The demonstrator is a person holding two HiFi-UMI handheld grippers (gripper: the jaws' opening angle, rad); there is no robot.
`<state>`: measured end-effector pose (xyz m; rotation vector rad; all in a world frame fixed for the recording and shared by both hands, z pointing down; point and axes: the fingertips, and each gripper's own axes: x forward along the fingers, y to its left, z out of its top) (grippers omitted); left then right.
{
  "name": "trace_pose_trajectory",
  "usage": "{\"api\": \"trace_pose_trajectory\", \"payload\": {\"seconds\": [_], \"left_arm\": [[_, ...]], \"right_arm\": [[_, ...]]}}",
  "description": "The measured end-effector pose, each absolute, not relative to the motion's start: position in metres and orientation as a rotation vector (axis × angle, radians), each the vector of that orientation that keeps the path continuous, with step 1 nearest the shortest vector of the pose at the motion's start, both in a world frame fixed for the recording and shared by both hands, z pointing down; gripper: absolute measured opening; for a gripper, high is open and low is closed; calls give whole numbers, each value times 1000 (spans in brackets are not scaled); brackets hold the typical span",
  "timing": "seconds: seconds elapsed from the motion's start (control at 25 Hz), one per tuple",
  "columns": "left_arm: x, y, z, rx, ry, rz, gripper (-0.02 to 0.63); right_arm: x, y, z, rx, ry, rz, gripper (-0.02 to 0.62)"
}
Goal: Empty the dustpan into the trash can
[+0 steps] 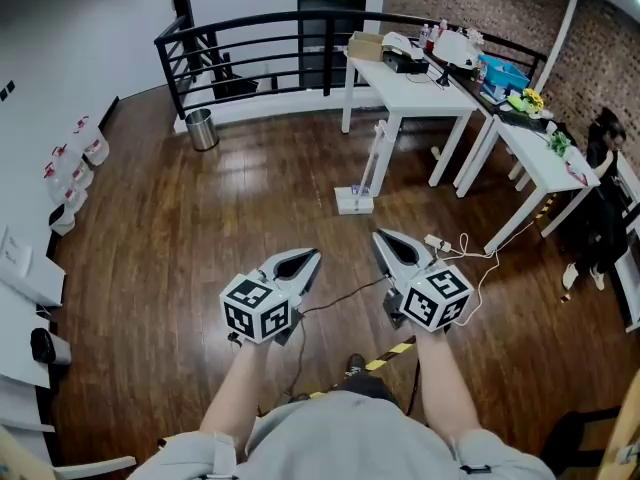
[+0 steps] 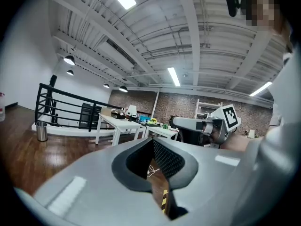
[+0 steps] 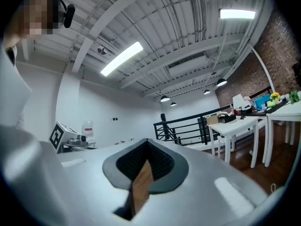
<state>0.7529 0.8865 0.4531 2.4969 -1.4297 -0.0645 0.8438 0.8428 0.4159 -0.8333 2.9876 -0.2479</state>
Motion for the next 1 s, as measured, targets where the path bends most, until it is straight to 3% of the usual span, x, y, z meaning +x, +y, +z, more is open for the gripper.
{"api": "trace_pose_trajectory", "payload": {"seconds": [0.56, 1.0], "left_arm": [[793, 743, 433, 2443, -1525, -83, 5], [729, 602, 455, 2448, -1460, -79, 5]], "right_arm": [[886, 691, 397, -706, 3004, -157, 0], [843, 548, 422, -885, 3006, -224, 0]]}}
